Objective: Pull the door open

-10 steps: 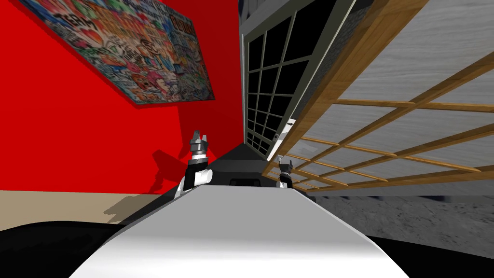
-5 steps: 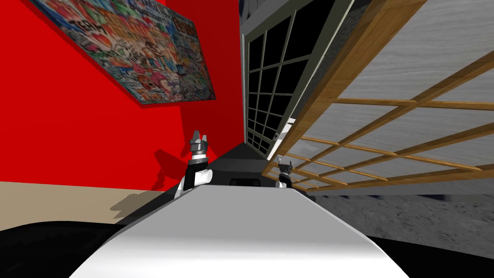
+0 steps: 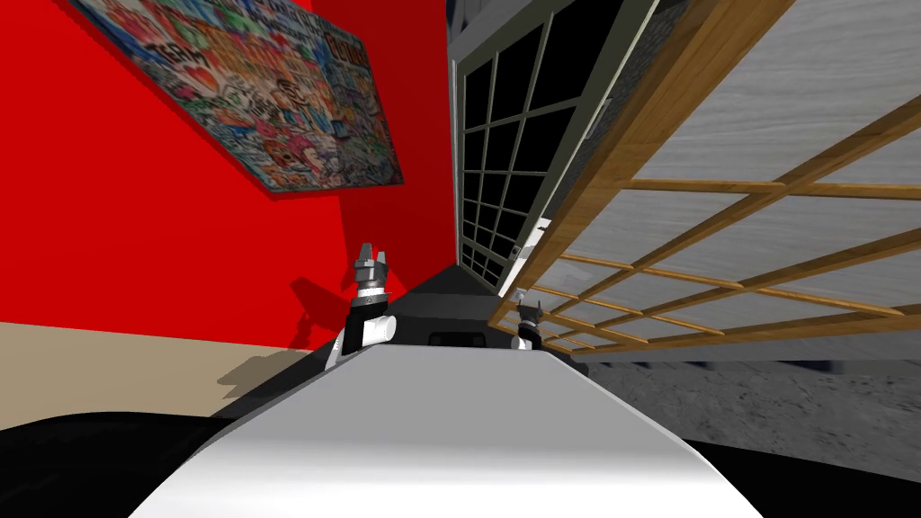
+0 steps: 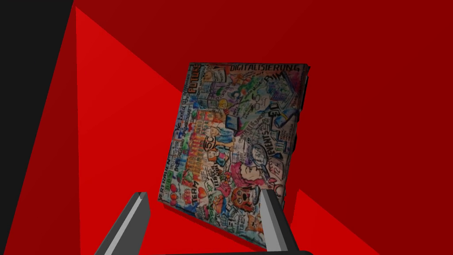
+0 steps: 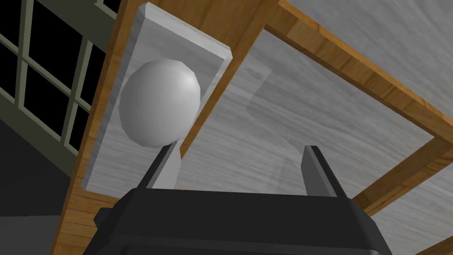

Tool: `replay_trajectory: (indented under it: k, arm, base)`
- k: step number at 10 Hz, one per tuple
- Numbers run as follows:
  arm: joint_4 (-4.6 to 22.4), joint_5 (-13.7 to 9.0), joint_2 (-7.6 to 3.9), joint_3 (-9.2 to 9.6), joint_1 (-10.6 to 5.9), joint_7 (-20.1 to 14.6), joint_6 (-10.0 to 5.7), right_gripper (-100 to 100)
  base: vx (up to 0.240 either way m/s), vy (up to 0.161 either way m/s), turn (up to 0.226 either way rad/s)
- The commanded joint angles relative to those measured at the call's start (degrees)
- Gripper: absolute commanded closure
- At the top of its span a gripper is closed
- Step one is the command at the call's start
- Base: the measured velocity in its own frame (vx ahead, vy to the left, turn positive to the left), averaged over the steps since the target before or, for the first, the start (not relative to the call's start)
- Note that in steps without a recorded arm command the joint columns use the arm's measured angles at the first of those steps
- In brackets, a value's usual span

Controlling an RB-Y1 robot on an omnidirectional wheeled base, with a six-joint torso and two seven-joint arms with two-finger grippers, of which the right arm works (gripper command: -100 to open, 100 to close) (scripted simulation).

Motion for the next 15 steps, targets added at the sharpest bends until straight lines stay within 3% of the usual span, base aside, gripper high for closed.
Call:
replay_trajectory:
  k: [1, 5, 10, 12, 14, 15]
  arm:
    - [-1.3, -1.2, 1.27, 1.90, -0.67, -2.9, 0.03, -100]
    - [-1.5, -2.3, 1.48, 2.40, -0.72, -6.2, 0.07, -100]
    - [-2.2, -5.2, 2.04, 3.73, -0.86, -12.7, 0.18, -100]
    - [-2.2, -5.2, 2.04, 3.73, -0.86, -12.7, 0.18, -100]
    - [-2.5, -6.8, 2.34, 4.45, -0.93, -16.5, 0.25, -100]
    - [-2.5, -6.8, 2.34, 4.45, -0.93, -16.5, 0.25, -100]
  base:
    - [-0.072, -0.010, 0.068]
    - [-0.041, 0.002, 0.021]
    - [-0.037, -0.006, 0.035]
    - [-0.022, -0.004, 0.008]
    - [-0.037, -0.006, 0.024]
    - [-0.041, -0.011, 0.024]
